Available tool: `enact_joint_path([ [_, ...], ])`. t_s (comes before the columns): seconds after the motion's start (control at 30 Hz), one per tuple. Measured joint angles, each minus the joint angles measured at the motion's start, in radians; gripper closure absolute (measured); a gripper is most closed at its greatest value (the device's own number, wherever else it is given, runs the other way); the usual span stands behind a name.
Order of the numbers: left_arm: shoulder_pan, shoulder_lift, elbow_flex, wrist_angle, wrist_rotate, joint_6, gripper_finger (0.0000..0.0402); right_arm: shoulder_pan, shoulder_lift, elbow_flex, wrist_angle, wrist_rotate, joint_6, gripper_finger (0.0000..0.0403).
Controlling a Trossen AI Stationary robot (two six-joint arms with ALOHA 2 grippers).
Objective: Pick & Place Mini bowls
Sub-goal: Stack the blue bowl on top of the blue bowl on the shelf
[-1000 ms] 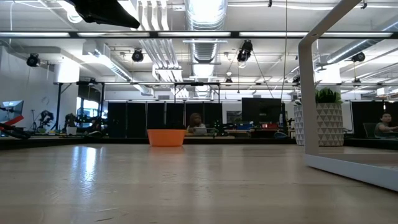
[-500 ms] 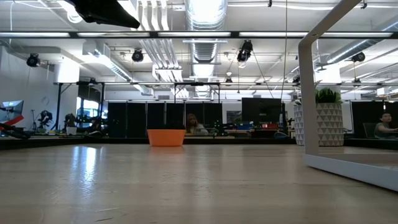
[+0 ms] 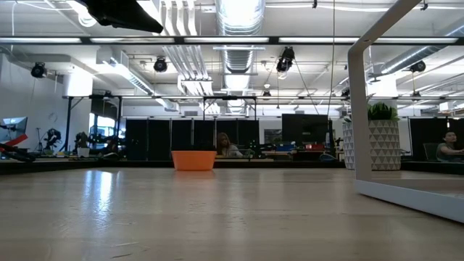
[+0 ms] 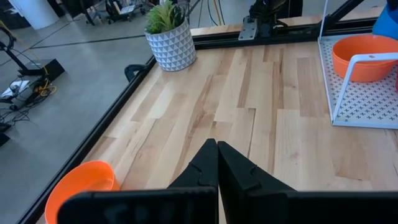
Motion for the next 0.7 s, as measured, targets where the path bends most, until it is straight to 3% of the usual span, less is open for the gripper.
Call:
enact_joint_path([
  [0.7, 0.000, 0.000, 0.000, 0.000, 0.000, -0.001, 0.0402, 0.000, 0.001, -0.078, -0.013, -0.003, -0.008, 0.0394],
])
